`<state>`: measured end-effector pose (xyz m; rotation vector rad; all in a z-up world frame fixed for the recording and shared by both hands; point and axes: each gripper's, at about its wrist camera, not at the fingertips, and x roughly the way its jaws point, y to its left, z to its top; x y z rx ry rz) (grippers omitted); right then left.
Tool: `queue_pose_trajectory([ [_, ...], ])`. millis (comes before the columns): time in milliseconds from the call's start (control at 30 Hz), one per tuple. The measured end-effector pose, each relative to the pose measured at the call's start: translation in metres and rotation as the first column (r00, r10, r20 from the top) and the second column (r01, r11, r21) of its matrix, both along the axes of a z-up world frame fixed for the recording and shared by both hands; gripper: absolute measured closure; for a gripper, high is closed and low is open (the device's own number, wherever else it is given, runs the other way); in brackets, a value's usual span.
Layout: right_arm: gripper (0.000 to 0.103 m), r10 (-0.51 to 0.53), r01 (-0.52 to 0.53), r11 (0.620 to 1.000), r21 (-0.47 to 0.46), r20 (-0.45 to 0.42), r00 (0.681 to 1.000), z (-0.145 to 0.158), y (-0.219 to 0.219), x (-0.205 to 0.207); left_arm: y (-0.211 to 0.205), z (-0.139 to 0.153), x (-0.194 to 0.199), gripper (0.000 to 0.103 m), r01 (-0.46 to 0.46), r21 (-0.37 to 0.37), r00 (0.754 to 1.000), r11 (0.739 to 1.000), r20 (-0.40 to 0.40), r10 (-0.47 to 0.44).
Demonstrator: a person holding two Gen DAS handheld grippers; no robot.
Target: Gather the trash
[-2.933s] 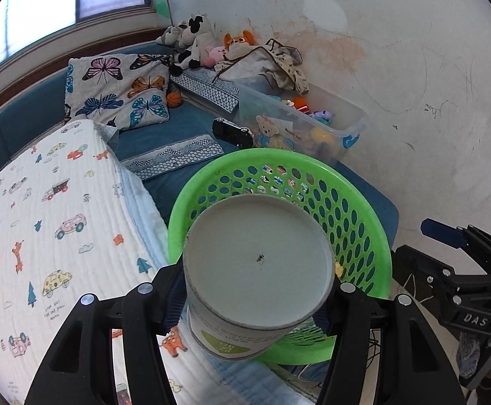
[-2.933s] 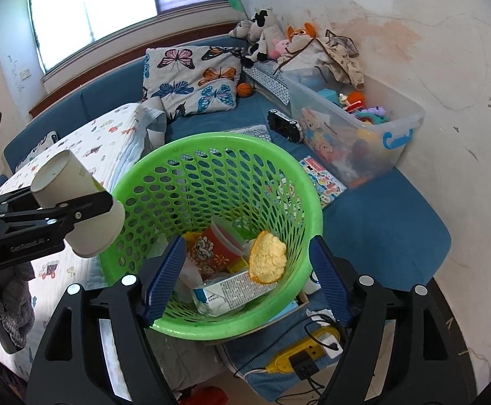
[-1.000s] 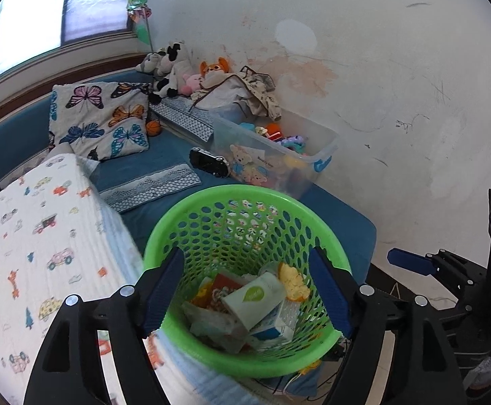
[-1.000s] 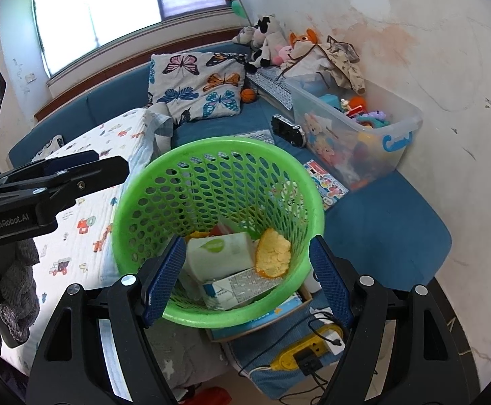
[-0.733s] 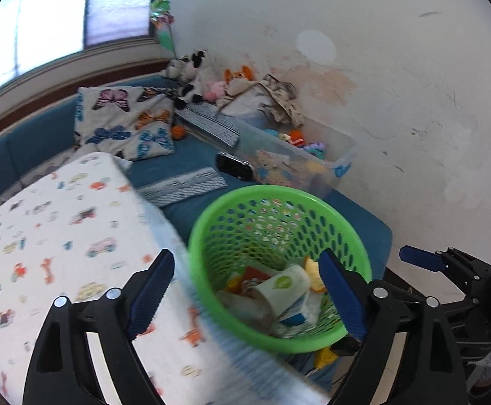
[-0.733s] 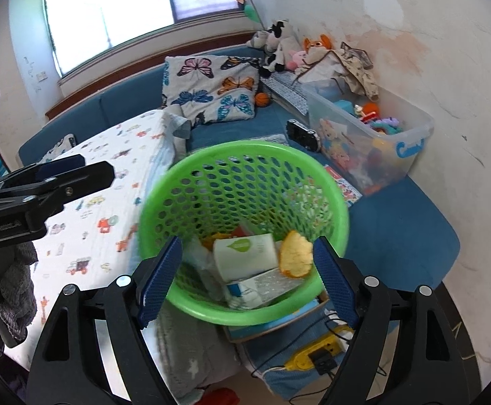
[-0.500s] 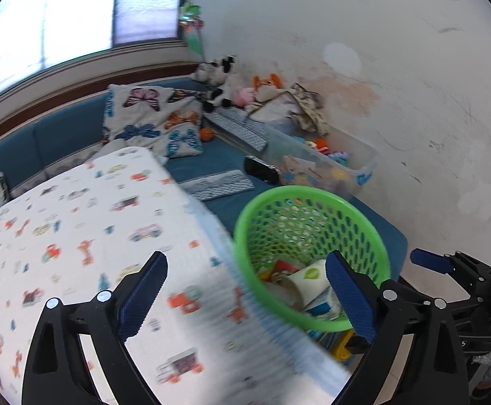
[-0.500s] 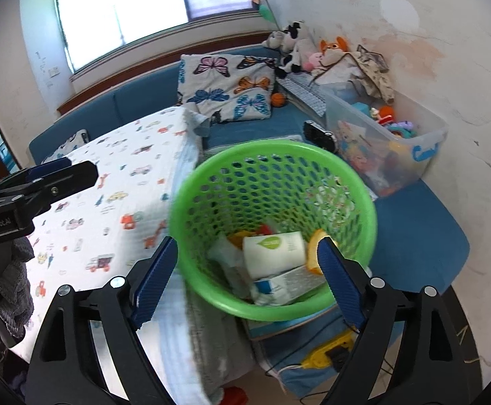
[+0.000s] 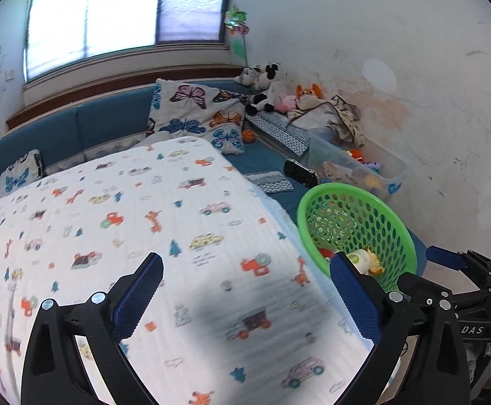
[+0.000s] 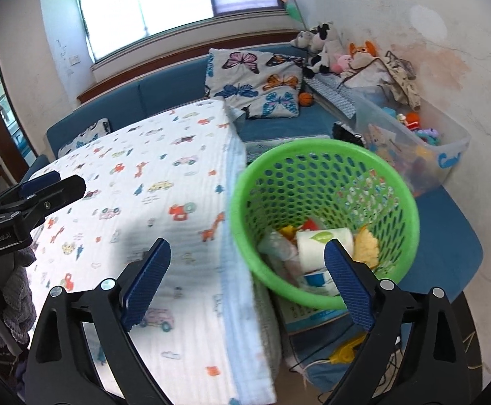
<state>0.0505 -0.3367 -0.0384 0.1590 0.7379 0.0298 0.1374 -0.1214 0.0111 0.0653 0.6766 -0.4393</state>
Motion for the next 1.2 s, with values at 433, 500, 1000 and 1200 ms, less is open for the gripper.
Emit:
queue_pose_trajectory([
  [433,0.005,0.051,-0.051,0.998,-0.024,0.013,0.999,0.005,0.037,-0.009,0.059,-0.001,-0.028,0.007,-0.096,-0.023,0.995,0.995,0.023,0.097],
  [500,0.005,0.056,-0.056,0.998,-0.006,0.011,0.998,0.005,0.040,-0.011,0.067,-0.001,-0.035,0.007,-0.115,-0.014,0.993,0.993,0.038,0.116],
  [1000,0.004,0.066,-0.066,0.998,-0.021,-0.001,0.998,-0.003,0.064,-0.016,0.105,-0.006,-0.062,0.007,-0.190,-0.037,0.981,0.981,0.044,0.191],
  [1200,0.004,0.067,-0.067,0.998,-0.014,-0.011,0.998,-0.009,0.068,-0.017,0.113,-0.009,-0.070,0.007,-0.215,-0.025,0.975,0.976,0.057,0.216],
])
